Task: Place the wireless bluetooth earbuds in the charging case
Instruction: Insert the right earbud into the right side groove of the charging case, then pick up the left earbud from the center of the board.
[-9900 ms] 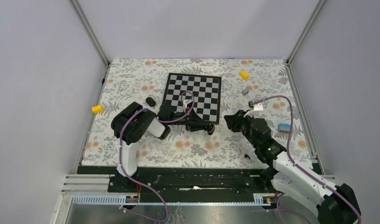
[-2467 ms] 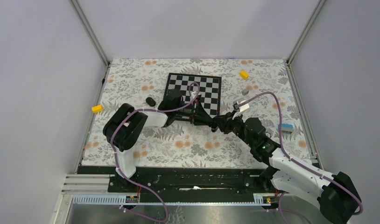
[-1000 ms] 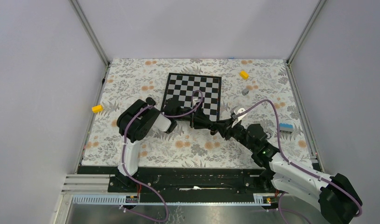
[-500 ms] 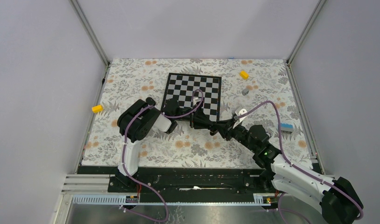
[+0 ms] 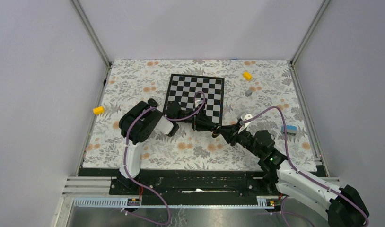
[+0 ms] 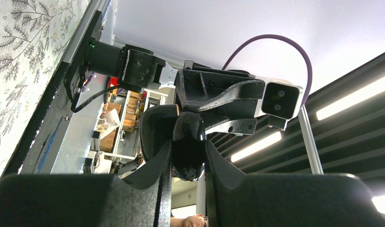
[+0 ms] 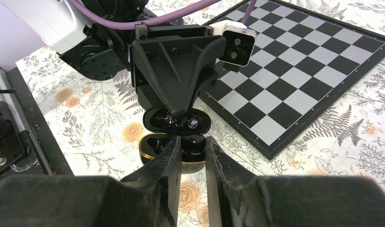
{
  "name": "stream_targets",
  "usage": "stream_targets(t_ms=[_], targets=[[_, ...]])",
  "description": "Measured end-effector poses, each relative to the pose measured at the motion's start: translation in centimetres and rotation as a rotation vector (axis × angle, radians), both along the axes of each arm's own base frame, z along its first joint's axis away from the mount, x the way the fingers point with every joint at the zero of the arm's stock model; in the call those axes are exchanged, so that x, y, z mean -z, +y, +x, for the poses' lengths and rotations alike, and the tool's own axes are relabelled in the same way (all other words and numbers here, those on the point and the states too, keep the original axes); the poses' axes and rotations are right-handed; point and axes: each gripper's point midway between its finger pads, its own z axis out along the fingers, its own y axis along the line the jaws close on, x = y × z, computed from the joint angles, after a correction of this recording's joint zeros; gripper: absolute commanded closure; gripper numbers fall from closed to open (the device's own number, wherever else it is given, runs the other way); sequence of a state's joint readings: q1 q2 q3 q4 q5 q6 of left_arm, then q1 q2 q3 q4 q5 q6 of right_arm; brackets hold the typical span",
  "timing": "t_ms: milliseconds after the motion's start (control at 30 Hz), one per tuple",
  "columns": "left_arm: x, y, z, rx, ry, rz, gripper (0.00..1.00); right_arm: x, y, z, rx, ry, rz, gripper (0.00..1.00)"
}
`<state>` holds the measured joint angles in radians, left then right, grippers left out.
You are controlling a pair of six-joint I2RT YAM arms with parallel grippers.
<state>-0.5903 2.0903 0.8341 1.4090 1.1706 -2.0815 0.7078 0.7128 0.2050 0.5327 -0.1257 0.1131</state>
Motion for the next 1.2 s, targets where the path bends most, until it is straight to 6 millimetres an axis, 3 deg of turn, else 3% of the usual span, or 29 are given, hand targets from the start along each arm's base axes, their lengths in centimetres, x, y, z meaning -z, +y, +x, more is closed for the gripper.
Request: stream_targets(t_ms=[233, 400, 633, 967, 1100, 1200], targets=[[0.3, 0.0, 0.0, 0.001, 0.01, 0.012, 1.0, 0.2, 0.0, -0.1, 0.002, 0.017, 0.003, 0.89], [0.1, 0.0, 0.0, 0.001, -0.008, 0.01, 1.0, 0.2, 0.1, -0.1, 0.003, 0.028, 0.015, 0.78], [0.1, 0.1, -0.1, -0.006, -0.028, 0.017, 1.0, 0.1, 0.0, -0.1, 0.028, 0.07, 0.057, 0.44], [0.1, 0.1, 0.0, -0.033, -0.042, 0.009, 1.0, -2.4, -1.9, 0.1, 0.134, 0.047, 0.178, 0.26], [0.0, 0.3, -0.2, -0.04, -0.046, 0.0, 1.0, -2.6, -2.6, 0.2, 0.173, 0.083, 0.152, 0.2], [-0.1, 0.3, -0.2, -0.045, -0.052, -0.007, 1.0, -4.2, -2.9, 0.8, 0.216, 0.104, 0.124, 0.13]])
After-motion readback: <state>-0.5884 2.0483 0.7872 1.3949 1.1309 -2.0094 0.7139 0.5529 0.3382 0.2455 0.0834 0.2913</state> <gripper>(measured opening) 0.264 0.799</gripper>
